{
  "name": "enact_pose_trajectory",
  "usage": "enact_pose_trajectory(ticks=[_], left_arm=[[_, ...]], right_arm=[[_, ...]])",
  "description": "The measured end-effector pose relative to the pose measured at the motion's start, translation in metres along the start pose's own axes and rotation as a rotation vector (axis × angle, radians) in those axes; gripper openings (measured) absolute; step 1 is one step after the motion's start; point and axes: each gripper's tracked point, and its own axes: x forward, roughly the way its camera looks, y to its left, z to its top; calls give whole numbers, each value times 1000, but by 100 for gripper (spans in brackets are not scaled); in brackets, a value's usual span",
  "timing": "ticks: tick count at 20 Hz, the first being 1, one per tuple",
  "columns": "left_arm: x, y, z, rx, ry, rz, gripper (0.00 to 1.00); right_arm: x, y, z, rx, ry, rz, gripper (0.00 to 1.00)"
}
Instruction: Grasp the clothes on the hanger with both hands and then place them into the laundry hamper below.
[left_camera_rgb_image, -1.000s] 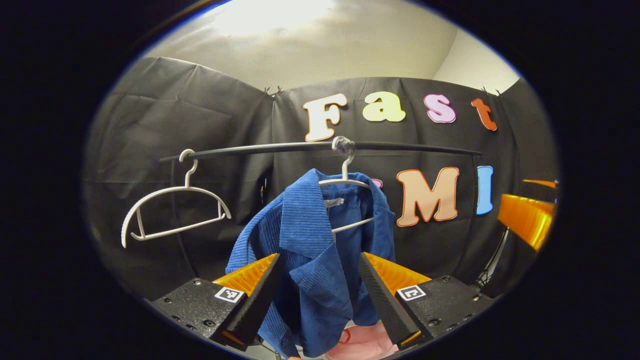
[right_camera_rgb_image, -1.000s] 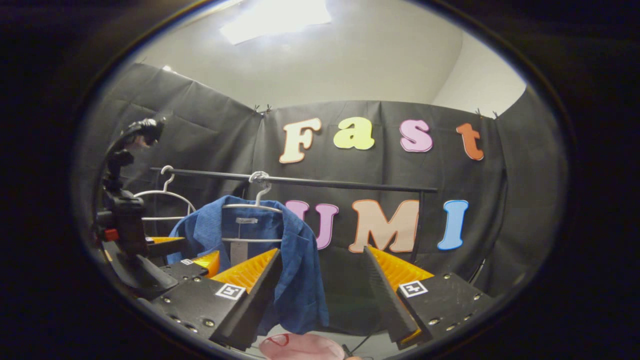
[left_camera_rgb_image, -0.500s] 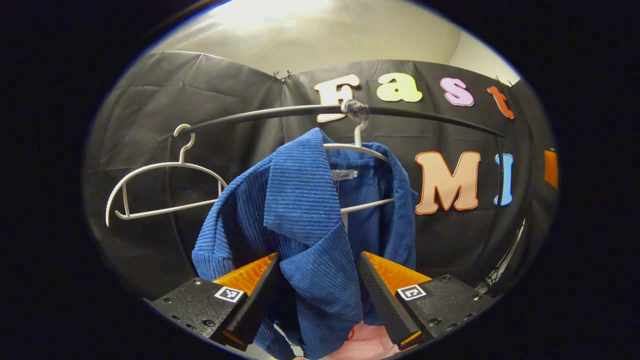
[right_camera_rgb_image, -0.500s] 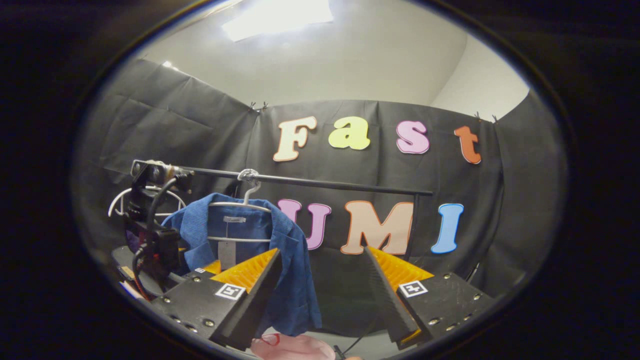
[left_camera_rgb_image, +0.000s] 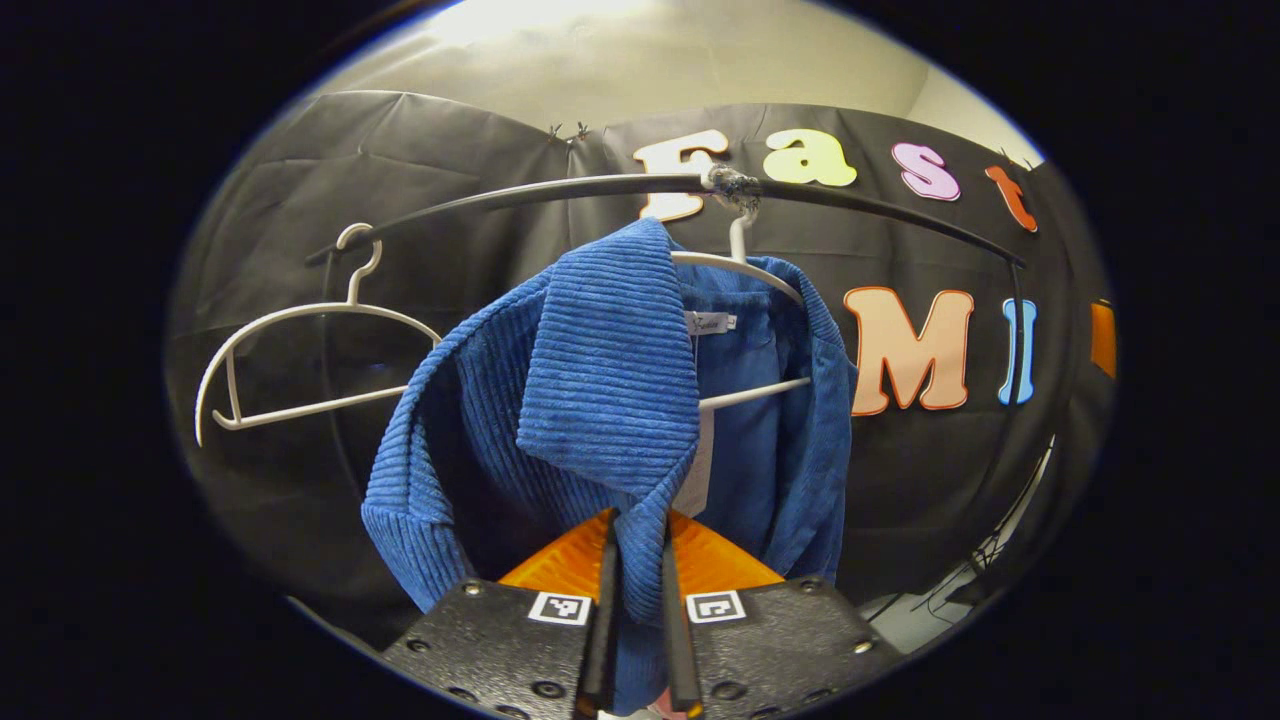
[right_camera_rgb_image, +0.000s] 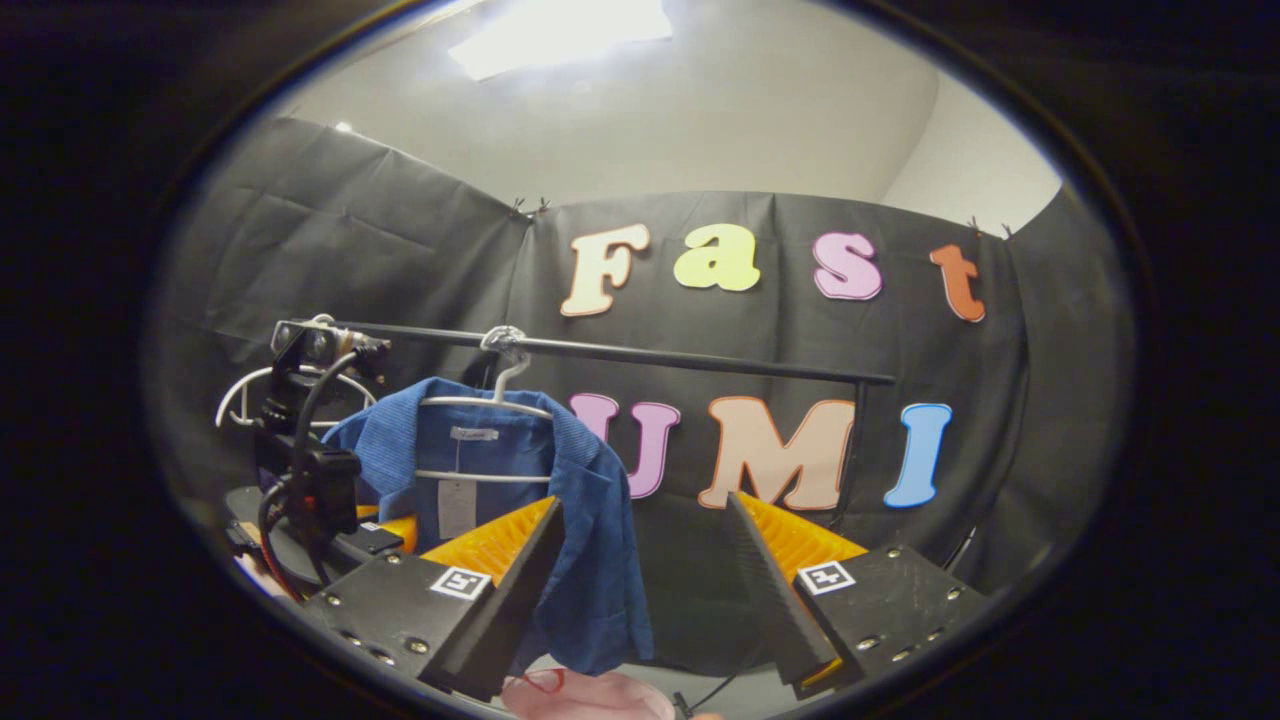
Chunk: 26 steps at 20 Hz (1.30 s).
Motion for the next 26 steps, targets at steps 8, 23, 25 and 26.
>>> enact_pose_trajectory(ticks=[8,23,25,26], left_arm=[[-14,1,10,21,-2,-95,4],[-45,10,49,3,-25,-144,5],[-46,17,53,17,-36,-113,4],[-47,21,55,20,-38,-97,2]], right_arm=[[42,31,-34,-1,41,93,96],[153,88,-140,9,215,115,96],[165,91,-149,34,229,105,94],[170,92,-153,43,232,101,94]])
